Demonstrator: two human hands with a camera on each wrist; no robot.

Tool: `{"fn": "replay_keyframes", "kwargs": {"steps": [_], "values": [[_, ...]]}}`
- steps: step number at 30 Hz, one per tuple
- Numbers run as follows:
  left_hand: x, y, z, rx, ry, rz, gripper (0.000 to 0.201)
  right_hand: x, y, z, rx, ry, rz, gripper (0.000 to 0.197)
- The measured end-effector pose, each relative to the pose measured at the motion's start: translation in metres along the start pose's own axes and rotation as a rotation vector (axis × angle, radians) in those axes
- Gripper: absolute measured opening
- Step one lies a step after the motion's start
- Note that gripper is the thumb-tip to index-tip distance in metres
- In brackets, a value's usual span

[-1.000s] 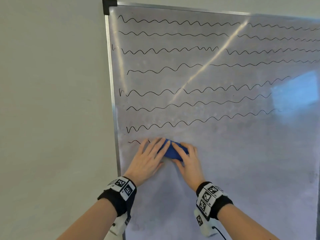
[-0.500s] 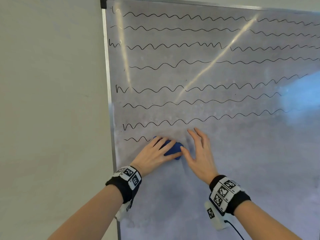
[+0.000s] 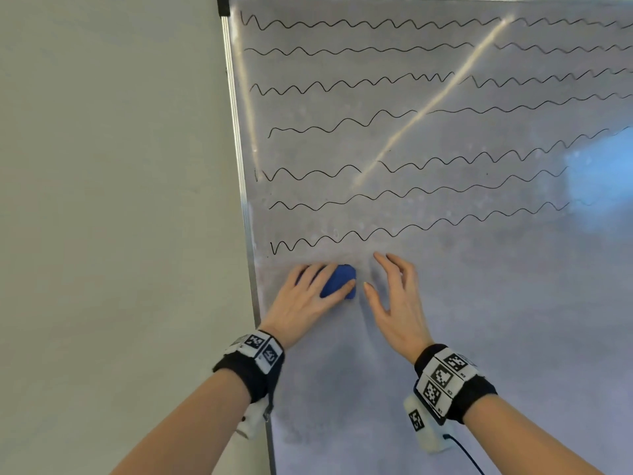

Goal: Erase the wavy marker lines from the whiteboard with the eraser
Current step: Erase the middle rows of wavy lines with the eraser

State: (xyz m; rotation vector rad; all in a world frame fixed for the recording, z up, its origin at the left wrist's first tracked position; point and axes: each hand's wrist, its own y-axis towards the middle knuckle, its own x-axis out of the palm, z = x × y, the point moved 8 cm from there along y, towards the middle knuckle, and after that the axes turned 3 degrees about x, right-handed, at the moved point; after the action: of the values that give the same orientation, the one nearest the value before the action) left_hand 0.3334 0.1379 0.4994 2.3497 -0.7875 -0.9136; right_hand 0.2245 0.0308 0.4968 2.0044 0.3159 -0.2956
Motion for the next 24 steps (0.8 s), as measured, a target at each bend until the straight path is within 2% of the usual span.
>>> {"fn": "replay_keyframes", "kwargs": {"steps": [3, 6, 10, 14, 17, 21, 24], "values": [[0.005, 0.005, 0.010, 0.061, -0.039, 0.003, 0.060, 0.001, -0.001, -0.006, 0.003, 0.002, 0.015, 0.054], [0.001, -0.018, -0.012, 0.069, -0.034, 0.017, 0.064, 0.001, -0.004, -0.006, 0.016, -0.028, 0.028, 0.052], [-0.008, -0.047, -0.044, -0.081, -0.008, 0.027, 0.074, -0.001, -0.010, -0.001, 0.057, -0.047, 0.021, 0.050], [0.000, -0.027, -0.032, -0.221, -0.011, 0.004, 0.071, -0.003, -0.013, 0.000, 0.069, -0.062, 0.025, 0.049], [0.005, -0.004, -0.001, -0.127, -0.039, 0.039, 0.062, -0.002, -0.015, -0.001, 0.061, -0.075, 0.023, 0.049], [0.015, -0.022, 0.025, 0.079, -0.099, 0.013, 0.072, -0.003, -0.013, -0.002, 0.051, -0.077, 0.005, 0.051], [0.006, -0.031, -0.006, 0.027, -0.062, 0.045, 0.067, -0.008, -0.004, -0.003, 0.044, -0.084, 0.017, 0.051]]}}
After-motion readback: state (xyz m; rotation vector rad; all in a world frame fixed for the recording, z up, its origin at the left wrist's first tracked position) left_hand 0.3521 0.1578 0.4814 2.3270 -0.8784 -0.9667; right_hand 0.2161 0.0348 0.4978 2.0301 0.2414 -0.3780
